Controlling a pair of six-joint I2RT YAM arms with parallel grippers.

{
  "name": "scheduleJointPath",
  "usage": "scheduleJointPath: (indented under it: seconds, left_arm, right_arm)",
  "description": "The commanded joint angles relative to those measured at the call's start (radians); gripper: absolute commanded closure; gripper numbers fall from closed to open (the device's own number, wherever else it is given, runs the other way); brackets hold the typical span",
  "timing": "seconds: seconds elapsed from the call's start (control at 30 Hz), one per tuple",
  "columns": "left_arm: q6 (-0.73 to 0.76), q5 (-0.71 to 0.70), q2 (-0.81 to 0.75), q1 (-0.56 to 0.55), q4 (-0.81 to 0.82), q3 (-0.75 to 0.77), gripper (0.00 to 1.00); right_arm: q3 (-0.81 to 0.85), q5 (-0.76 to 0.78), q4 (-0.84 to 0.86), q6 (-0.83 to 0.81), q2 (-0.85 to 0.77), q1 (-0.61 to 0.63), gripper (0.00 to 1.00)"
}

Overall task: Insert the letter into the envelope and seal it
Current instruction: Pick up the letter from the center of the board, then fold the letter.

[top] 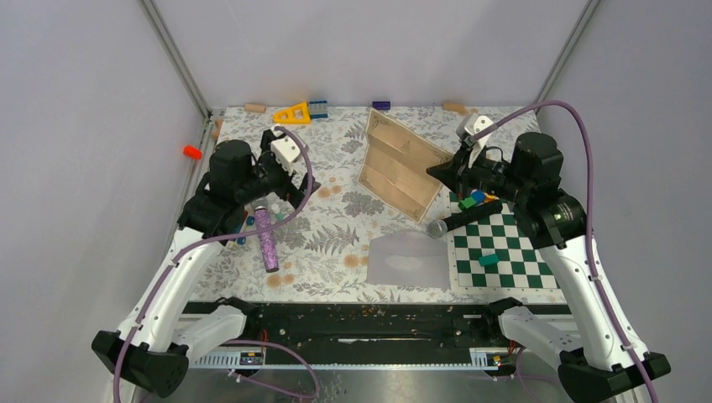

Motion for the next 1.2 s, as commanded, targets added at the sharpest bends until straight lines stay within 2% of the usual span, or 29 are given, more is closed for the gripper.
scheduleJointPath:
  seconds: [0.0,0.17,0.37,0.57,0.73,0.9,1.17]
  left_arm:
    - [-0.057,0.034,0.04,0.003,0.006,0.101,0.01]
    - [-0.122,0.026,0.131,0.002,0.017,0.145,0.01]
    - [-0.129,0.077,0.153,-0.011,0.052,0.125,0.01]
    - [0.015,0.243,0.105,-0.014,0.049,0.09,0.01]
    - [0.005,0.413,0.152,-0.021,-0.013,0.154,0.01]
    - [0.025,0.458,0.147,-0.057,-0.024,0.139,0.01]
    - [0.014,0.606,0.122,-0.057,-0.028,0.099,0.01]
  right_arm:
    - [0.078,-0.029,-0.027,-0.03,0.028,0.005,1.0]
    - [0.113,-0.016,-0.078,-0.053,0.064,0.005,1.0]
    - [0.082,-0.022,-0.105,-0.102,0.057,0.005,1.0]
    - [0.043,-0.115,-0.075,-0.083,0.016,0.006,1.0]
    - [0.012,-0.201,-0.056,-0.068,-0.031,0.006,1.0]
    - [-0.051,-0.241,-0.041,-0.082,-0.093,0.005,1.0]
    - [-0.094,-0.336,0.027,-0.001,-0.135,0.005,1.0]
